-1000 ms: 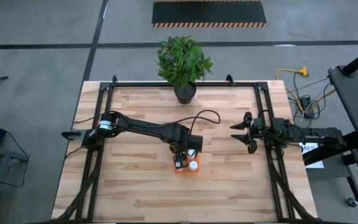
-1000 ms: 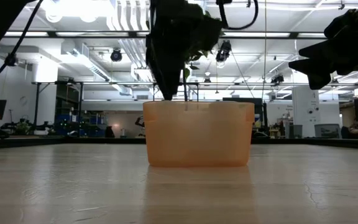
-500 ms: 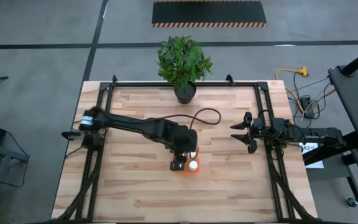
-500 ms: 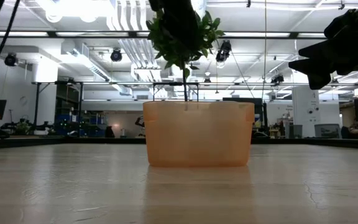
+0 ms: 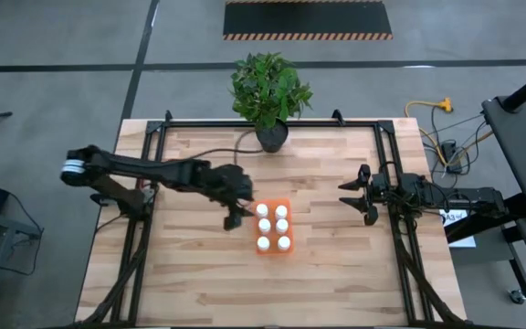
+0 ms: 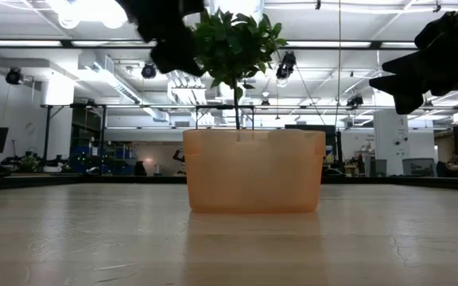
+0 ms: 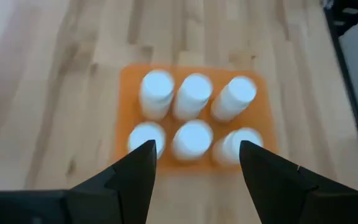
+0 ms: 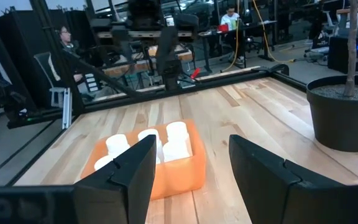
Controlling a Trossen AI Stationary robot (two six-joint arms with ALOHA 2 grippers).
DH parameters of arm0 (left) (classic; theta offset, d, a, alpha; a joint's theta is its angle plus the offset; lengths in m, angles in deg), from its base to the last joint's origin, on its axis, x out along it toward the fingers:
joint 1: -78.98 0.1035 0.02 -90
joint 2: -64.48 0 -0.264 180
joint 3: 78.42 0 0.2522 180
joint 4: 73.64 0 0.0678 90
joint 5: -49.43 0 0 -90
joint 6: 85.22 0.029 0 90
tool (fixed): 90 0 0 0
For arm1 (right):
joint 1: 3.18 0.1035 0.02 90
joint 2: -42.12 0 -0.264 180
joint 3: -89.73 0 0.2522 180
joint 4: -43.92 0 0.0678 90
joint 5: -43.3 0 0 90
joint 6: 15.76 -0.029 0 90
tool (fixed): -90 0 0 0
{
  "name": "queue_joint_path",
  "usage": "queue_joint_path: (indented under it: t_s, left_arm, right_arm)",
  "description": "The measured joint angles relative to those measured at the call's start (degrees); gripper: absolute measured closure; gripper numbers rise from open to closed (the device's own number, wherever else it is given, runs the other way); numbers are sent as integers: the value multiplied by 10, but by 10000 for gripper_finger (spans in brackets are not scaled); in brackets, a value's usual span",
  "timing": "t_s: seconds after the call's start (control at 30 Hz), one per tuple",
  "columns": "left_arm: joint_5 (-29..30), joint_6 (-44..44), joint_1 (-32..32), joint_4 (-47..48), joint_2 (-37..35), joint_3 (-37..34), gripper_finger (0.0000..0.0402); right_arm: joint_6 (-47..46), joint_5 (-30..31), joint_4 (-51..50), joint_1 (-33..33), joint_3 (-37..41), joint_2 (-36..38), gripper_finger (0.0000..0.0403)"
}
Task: Pick and place pill bottles into a basket
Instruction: Return to Home Position
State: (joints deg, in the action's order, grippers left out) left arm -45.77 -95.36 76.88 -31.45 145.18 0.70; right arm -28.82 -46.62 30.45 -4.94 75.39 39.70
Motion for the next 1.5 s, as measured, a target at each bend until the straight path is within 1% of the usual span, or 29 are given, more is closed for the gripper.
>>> queue_joint_path:
  t_s: [0.1,0.2,0.43,0.6,0.77,0.93,1.1,1.3,1.43,1.47,1.5]
  left_arm:
    - [13,-1,5,-16,-58,-52,189]
    - [31,-18,6,-54,-121,-107,189]
    - [38,-54,6,-142,-264,-241,189]
    - [42,-82,6,-168,-363,-311,189]
    - [47,-106,6,-241,-455,-373,189]
    - [61,-107,6,-299,-534,-416,189]
    - [103,-121,6,-293,-583,-444,189]
    - [162,-136,7,-297,-708,-478,189]
    - [163,-136,6,-301,-796,-502,189]
    - [162,-136,6,-310,-801,-508,189]
    - [163,-136,6,-308,-791,-513,189]
  right_arm:
    - [0,0,0,0,0,0,211]
    - [0,0,0,0,0,0,211]
    - [0,0,0,0,0,0,211]
    - [0,0,0,0,0,0,211]
    - [0,0,0,0,0,0,211]
    - [0,0,0,0,0,0,211]
    - [0,0,0,0,0,0,211]
    - [0,0,0,0,0,0,211]
    - [0,0,0,0,0,0,211]
    - [0,0,0,0,0,0,211]
    - [0,1,2,0,0,0,211]
